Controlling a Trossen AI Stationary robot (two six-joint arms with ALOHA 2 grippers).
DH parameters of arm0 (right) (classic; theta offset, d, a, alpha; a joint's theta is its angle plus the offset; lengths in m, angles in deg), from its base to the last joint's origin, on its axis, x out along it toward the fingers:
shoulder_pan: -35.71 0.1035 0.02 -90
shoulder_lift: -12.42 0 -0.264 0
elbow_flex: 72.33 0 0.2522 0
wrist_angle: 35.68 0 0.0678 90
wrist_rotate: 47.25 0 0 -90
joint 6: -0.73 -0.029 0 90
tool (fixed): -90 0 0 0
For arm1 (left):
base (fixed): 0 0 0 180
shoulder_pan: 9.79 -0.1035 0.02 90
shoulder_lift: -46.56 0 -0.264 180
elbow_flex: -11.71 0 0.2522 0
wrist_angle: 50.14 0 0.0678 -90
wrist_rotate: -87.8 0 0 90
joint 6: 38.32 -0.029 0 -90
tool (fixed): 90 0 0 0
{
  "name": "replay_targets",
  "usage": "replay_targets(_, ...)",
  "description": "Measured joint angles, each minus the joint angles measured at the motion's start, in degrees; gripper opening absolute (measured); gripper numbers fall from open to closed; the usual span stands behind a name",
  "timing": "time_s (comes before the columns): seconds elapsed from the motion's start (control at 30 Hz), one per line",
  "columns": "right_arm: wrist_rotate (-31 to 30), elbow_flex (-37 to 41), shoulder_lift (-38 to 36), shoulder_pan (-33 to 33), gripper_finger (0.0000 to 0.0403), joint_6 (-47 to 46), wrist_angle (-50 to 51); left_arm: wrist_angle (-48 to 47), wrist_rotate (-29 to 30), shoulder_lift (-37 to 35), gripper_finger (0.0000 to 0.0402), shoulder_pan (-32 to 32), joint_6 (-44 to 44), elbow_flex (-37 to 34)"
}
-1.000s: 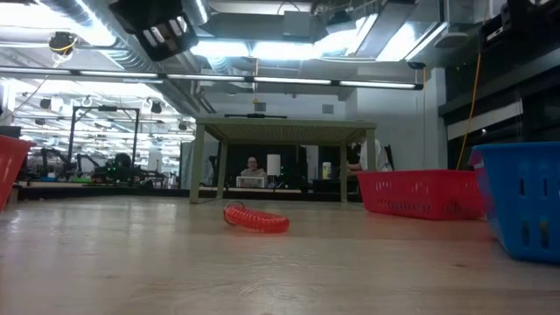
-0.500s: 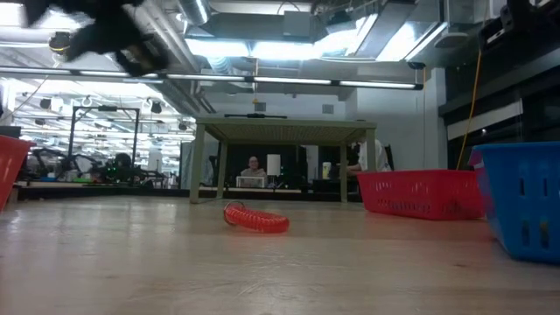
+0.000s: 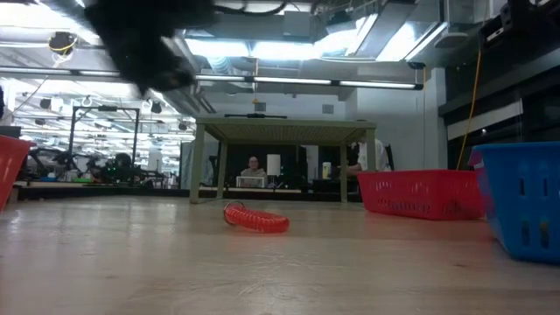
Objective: Pick & Place Office Desk Supplies
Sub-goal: Put the orange spring rubber band into the orange basket
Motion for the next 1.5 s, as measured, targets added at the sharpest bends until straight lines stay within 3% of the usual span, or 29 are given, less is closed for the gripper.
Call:
replay_targets(0.17, -0.07, 0.00, 0.01, 0.00, 0.0229, 0.02, 0.00, 15.32, 0.94, 1.58, 0.0127, -4.28, 4.07, 0.07)
replay_targets(0.33, -0.20, 0.00, 0.01, 0.00, 0.0229, 0.02, 0.00, 23.17, 4.14, 6.31, 0.0127, -2.86, 8.25, 0.38)
replay_targets(0.43, -0.17, 0.00, 0.01, 0.00, 0.0229, 0.02, 0.00, 23.69, 7.52, 10.27, 0.0127, -1.33, 8.43, 1.52)
replay_targets(0.57, -0.17, 0.00, 0.01, 0.00, 0.0229, 0.02, 0.04, 24.24, 7.55, 14.73, 0.0127, 0.67, 6.52, 4.37)
replay_targets(0.97, -0.17, 0.00, -0.01, 0.00, 0.0229, -0.89, 1.28, 15.33, 13.07, 25.18, 0.0127, 6.41, -12.00, 18.17)
replay_targets(1.5, -0.50, 0.00, 0.01, 0.00, 0.0229, -1.31, 2.42, 11.04, 13.47, 29.97, 0.0127, 8.62, -18.17, 18.73)
